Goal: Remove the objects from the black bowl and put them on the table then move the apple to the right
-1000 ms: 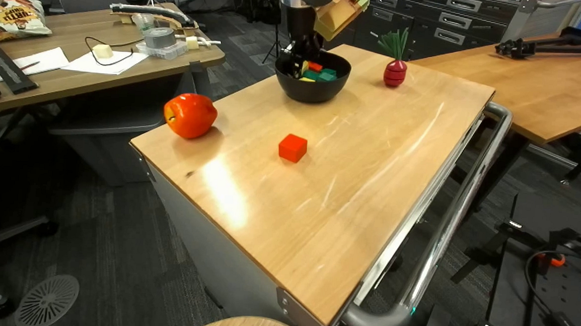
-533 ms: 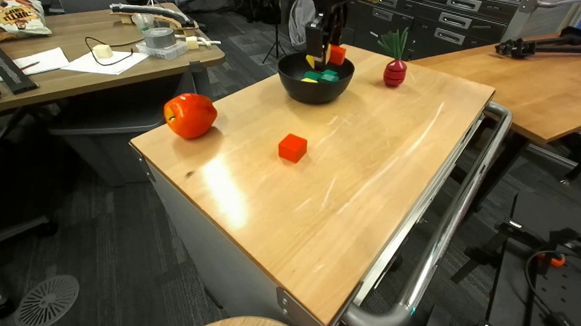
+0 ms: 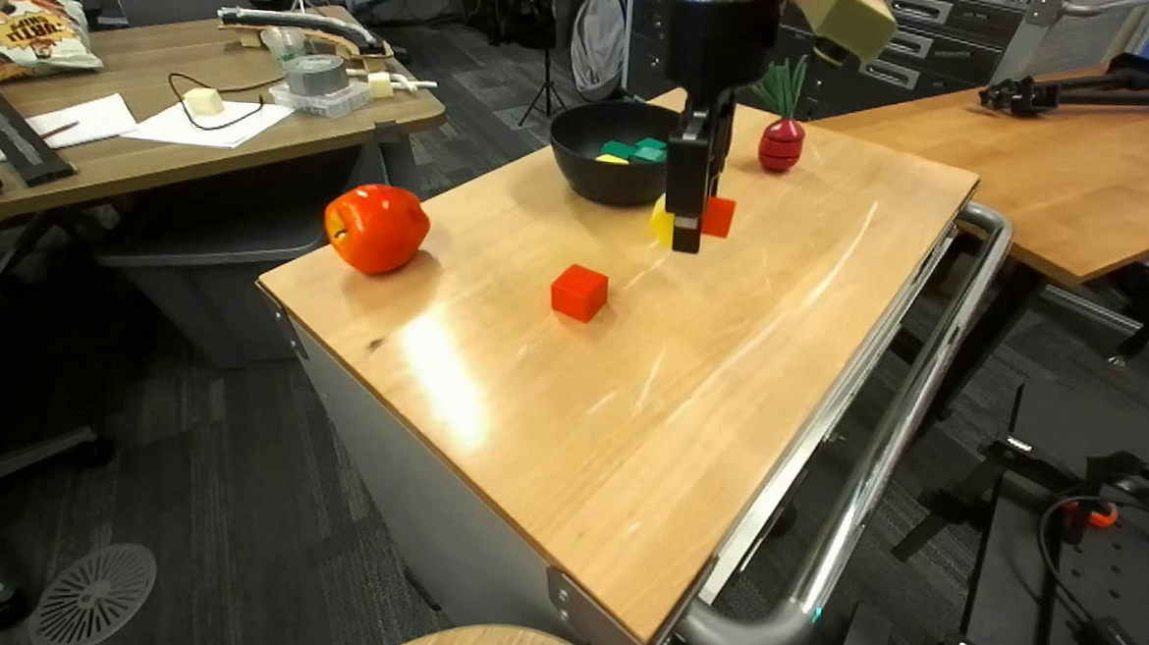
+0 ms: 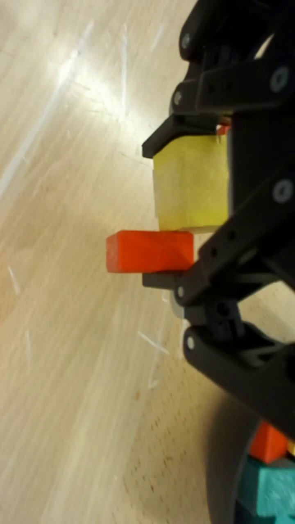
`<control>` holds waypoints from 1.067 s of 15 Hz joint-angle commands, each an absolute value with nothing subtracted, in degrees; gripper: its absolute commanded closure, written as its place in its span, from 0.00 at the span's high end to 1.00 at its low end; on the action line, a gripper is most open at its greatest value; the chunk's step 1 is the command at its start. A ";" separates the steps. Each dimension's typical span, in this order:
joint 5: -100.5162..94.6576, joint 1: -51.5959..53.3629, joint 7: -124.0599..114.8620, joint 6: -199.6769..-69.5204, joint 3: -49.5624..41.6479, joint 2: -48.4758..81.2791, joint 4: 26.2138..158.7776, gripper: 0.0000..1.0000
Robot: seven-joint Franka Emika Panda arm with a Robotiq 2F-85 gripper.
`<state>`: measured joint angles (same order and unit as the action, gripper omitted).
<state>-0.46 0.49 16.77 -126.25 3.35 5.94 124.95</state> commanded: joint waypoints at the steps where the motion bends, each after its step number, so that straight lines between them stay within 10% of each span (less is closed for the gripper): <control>1: 1.85 1.37 15.53 -127.07 3.82 8.30 126.14 0.42; 6: 2.99 1.33 15.57 -126.78 4.25 11.25 125.47 0.42; 7: 2.83 1.33 15.41 -127.07 4.20 11.06 125.59 0.84; 9: 2.90 1.18 15.19 -127.95 4.08 9.91 126.40 0.98; 16: -3.19 0.79 8.12 -138.41 1.28 3.48 127.61 1.00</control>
